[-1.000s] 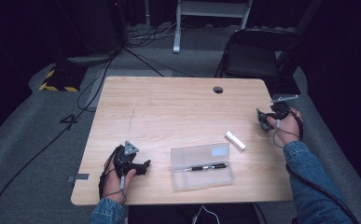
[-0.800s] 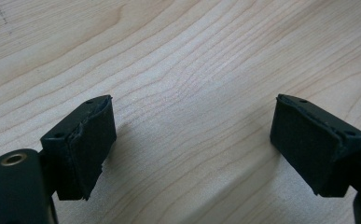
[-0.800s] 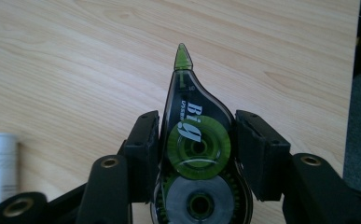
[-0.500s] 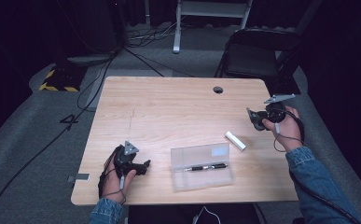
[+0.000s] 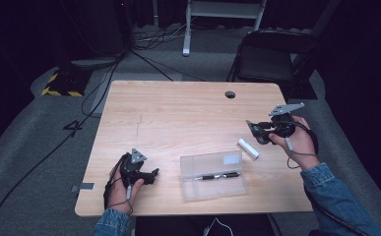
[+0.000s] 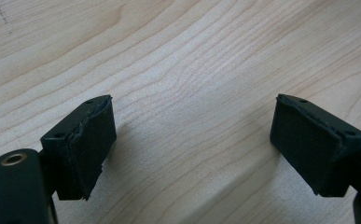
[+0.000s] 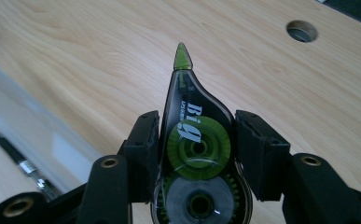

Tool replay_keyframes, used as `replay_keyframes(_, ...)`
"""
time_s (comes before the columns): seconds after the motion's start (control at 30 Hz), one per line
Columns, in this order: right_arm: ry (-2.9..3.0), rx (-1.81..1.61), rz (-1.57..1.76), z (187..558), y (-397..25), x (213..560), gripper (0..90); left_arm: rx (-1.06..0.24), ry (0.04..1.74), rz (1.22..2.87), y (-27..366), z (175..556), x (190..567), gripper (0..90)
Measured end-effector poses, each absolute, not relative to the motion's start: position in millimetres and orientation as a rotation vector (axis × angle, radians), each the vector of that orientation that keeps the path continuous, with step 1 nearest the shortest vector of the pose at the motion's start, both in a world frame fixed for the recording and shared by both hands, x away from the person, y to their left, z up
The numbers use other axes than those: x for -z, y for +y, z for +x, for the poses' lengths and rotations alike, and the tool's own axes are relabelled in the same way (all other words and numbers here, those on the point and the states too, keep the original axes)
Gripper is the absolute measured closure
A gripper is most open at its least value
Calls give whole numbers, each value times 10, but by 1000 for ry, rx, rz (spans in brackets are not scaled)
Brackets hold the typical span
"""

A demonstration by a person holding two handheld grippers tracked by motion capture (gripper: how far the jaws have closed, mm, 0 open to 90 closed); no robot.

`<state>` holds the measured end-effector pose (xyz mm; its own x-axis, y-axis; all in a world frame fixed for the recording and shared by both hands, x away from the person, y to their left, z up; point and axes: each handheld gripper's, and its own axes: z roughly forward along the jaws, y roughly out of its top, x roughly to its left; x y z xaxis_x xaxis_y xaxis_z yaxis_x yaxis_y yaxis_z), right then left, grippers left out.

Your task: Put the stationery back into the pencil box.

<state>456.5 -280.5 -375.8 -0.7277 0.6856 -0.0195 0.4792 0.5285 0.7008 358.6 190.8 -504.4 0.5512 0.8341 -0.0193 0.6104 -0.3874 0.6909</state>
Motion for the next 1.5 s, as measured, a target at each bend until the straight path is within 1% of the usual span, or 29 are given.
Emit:
replay_keyframes(0.3, 2574, -1033, 818, 4333, -2532, 3684, 521, -440, 1157, 2131, 1908, 3585, 5044, 147)
replay_keyframes(0.5, 2677, -1004, 633, 4204, -2352, 3711, 521, -440, 1156, 2130, 1908, 3586, 5045, 147)
replay_keyframes(0.9, 2747, -1014, 530, 4029, -2166, 3756, 521, -440, 1157, 2131, 1908, 3585, 5044, 147)
replay_keyframes(1.2, 2831, -994, 459, 3915, -2020, 3908, 520, -440, 1157, 2131, 1908, 3585, 5044, 147)
replay_keyframes(1.5, 2889, -989, 408, 3874, -1964, 4085, 520, -440, 1157, 2131, 1908, 3585, 5044, 147)
